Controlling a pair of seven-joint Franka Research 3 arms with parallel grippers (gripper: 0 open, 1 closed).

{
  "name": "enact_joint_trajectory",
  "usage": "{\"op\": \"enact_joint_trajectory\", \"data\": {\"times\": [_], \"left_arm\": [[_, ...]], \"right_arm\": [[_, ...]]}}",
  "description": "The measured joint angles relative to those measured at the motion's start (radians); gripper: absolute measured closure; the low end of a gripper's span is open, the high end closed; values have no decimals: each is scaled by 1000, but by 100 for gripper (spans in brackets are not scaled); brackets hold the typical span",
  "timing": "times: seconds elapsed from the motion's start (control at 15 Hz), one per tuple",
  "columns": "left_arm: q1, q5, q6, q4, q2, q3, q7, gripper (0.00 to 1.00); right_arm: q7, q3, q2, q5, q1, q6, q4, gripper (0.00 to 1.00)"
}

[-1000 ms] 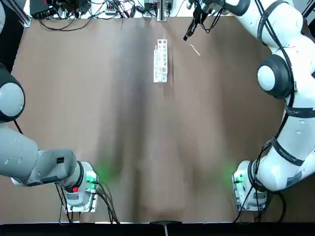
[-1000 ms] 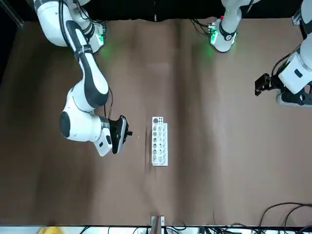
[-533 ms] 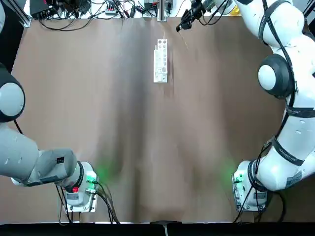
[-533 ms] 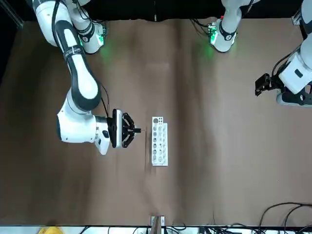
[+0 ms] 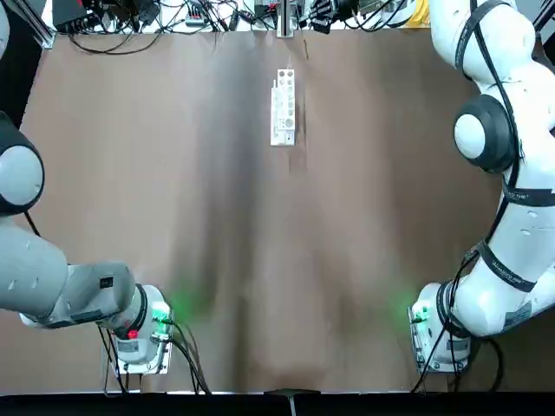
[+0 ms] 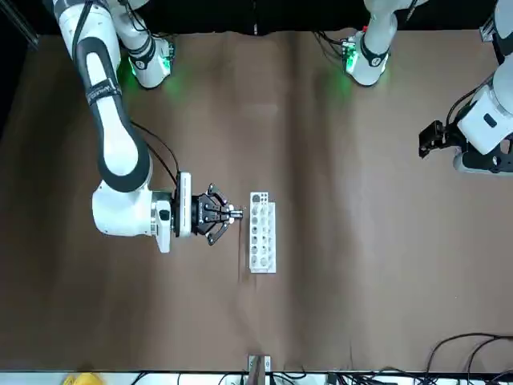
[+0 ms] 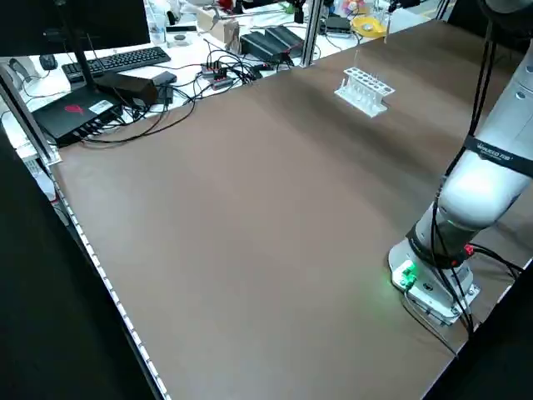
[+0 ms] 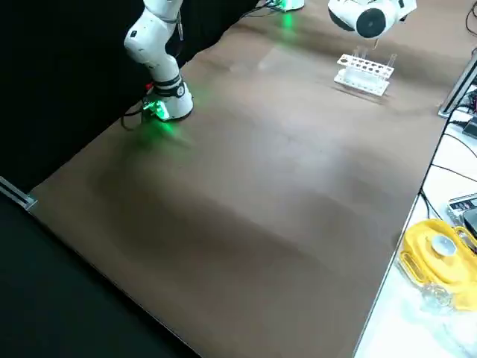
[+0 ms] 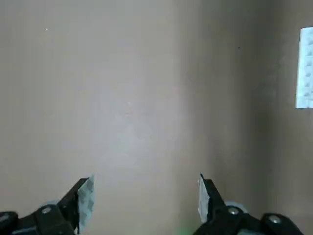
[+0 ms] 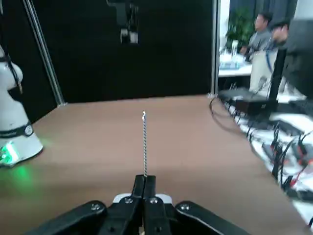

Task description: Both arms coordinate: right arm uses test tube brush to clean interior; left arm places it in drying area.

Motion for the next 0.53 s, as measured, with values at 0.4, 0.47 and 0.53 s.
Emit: {"op": "enact_joint_trajectory", "data": {"times": [0.4,0.47,0.53], "left_arm": [[1,0,0,1,0,0,0,0],[3,0,0,1,0,0,0,0],[5,0,0,1,0,0,0,0]], "right_arm": [[-194,1,43,257,-1,1,1,98],[-202,1,51,274,1,0,1,98],[-208,2,57,281,2,0,1,98]]}}
